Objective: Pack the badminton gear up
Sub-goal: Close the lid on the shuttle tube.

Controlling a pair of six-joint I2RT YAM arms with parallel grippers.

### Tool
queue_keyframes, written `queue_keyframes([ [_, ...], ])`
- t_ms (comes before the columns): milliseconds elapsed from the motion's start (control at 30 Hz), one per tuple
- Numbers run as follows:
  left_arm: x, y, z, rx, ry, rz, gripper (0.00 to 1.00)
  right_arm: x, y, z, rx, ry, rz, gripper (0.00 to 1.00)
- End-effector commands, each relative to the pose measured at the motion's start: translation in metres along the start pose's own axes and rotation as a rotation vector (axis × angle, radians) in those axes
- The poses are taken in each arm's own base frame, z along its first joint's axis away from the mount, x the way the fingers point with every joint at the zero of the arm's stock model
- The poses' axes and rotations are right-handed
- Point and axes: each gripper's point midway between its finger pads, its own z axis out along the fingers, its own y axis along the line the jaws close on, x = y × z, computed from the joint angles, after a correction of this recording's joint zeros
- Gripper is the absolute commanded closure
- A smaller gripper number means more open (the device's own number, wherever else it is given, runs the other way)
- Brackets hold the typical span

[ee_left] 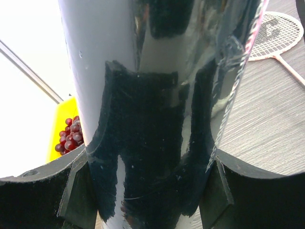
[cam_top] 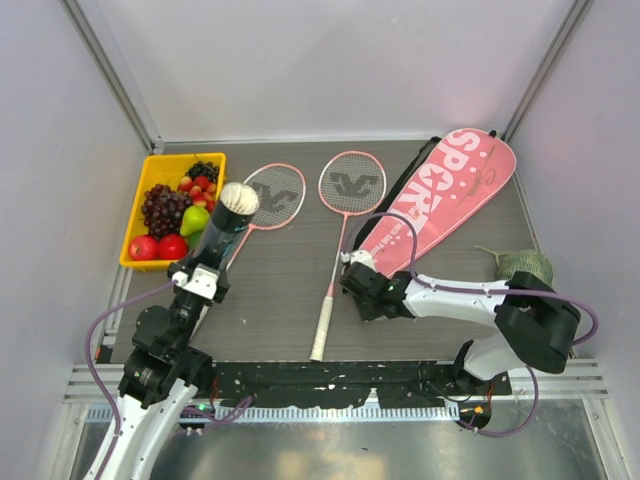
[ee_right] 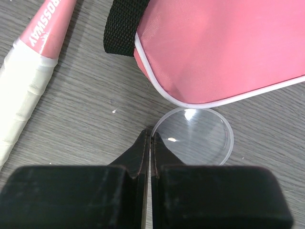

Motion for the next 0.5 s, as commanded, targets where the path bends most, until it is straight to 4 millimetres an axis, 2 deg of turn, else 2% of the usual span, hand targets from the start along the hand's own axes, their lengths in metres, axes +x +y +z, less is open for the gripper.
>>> queue_keyframes([
  [0, -0.064, 0.026, -0.035, -0.099, -0.314, -0.042, 1.0, 0.011, -0.003, -0.002, -0.005, 0.016, 0.036, 0.95],
  [100, -0.067, 0.014, -0.032, -0.03, -0.32, -0.05, 1.0, -0.002, 0.001, -0.018, -0.046, -0.046, 0.07, 0.95],
  [300, -0.073, -0.023, -0.019, 0.191, -0.303, -0.019, 1.0, -0.041, 0.006, -0.076, -0.174, -0.248, 0.157, 0.95],
  [367, -0.078, -0.032, -0.02, 0.249, -0.312, -0.015, 1.0, -0.051, 0.007, -0.098, -0.218, -0.312, 0.179, 0.94],
  [467, -0.076, -0.053, -0.02, 0.365, -0.323, 0.031, 1.0, -0.079, 0.01, -0.147, -0.322, -0.459, 0.205, 0.95],
])
